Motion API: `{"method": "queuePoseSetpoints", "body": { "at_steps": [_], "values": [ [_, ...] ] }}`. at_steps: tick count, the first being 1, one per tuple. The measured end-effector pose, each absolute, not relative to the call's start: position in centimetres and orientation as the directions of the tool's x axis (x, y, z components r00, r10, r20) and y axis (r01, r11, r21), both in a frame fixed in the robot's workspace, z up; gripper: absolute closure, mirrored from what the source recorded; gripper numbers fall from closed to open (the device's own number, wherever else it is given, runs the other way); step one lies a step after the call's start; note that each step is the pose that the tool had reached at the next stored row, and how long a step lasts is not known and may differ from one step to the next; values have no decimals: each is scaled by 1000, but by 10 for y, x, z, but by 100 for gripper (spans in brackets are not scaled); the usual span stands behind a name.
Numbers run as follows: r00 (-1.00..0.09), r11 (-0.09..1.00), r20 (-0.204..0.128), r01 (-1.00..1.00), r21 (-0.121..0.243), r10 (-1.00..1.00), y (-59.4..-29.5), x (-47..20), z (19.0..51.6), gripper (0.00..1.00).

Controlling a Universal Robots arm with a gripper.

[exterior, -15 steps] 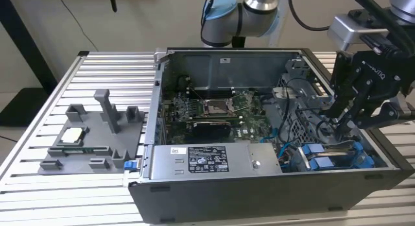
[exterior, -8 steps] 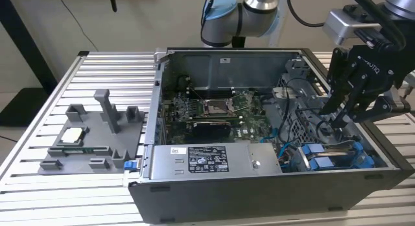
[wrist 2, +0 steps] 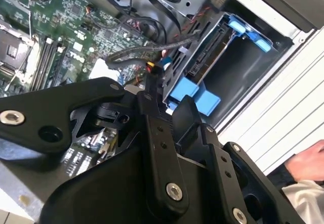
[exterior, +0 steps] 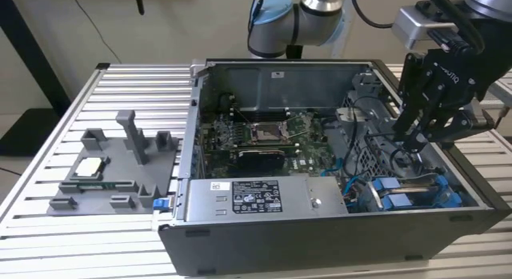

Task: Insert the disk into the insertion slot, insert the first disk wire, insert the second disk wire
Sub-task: 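Insert the first disk wire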

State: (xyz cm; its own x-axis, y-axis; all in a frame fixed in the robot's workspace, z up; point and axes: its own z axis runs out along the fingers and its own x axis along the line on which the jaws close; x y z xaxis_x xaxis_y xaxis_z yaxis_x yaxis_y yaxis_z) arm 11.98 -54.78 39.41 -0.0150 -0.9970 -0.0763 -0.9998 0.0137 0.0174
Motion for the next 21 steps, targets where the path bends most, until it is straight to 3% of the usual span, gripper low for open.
{"method": "queuePoseSetpoints", "body": {
  "at_steps": [9, 18, 20, 21],
  "values": [
    [-15, 13, -117, -1000, 18, -993, -546, 120, 390, 60],
    [-14, 13, -124, -1000, 11, -992, -546, 124, 387, 60],
    [-14, 13, -128, -1000, 10, -992, -546, 124, 386, 62],
    [-14, 13, -130, -1000, 9, -991, -546, 124, 386, 69]
  ]
}}
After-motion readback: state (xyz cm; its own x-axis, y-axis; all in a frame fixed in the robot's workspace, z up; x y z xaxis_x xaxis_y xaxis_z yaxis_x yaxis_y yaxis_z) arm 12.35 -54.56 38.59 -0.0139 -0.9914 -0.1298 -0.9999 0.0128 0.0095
